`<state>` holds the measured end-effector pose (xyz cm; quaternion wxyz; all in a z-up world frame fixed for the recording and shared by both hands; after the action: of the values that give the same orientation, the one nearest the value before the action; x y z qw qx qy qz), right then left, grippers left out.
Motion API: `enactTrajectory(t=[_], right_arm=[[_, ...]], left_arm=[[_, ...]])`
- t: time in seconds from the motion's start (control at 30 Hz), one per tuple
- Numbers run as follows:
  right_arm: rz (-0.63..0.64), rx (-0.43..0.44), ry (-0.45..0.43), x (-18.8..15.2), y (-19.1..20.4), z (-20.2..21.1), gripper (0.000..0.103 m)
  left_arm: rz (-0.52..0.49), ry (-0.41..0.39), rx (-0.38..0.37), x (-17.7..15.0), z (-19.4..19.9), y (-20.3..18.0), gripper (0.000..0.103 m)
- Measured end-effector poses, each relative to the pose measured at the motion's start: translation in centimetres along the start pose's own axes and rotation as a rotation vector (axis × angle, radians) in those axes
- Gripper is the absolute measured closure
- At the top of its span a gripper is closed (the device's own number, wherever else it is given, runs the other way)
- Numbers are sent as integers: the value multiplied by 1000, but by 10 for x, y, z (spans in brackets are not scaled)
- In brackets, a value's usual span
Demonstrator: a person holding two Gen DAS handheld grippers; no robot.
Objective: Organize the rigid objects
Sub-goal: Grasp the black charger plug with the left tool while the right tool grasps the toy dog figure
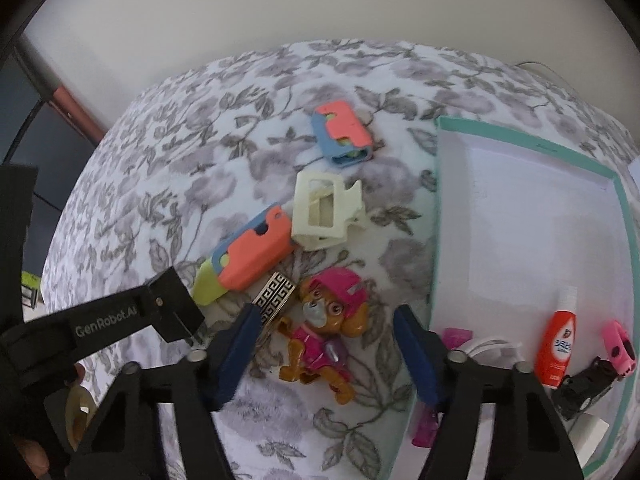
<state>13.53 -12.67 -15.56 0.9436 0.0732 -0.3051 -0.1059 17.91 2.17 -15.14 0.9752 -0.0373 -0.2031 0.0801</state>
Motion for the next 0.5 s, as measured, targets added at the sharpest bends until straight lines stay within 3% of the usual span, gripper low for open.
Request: enactTrajectory(t=[0.17, 0.5], right_arm=[[24, -18, 39, -11, 1, -12, 52], [11, -14, 40, -16, -1, -22, 51]], left_arm=[[-1, 16, 15, -5, -10, -5, 61], [8, 29, 23, -12, -20, -6, 61]])
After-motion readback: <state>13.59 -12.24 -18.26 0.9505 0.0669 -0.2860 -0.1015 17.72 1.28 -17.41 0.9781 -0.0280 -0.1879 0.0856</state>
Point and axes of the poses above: each gripper's, at about its wrist camera, not at the fingertips, and z roughly against the way its jaws point, y to its left, x to its top, the point moved 10 cm from there along -z, roughly the way its jaws point, and after that the axes turned 14 degrees about -y, right-handed, at the moved point
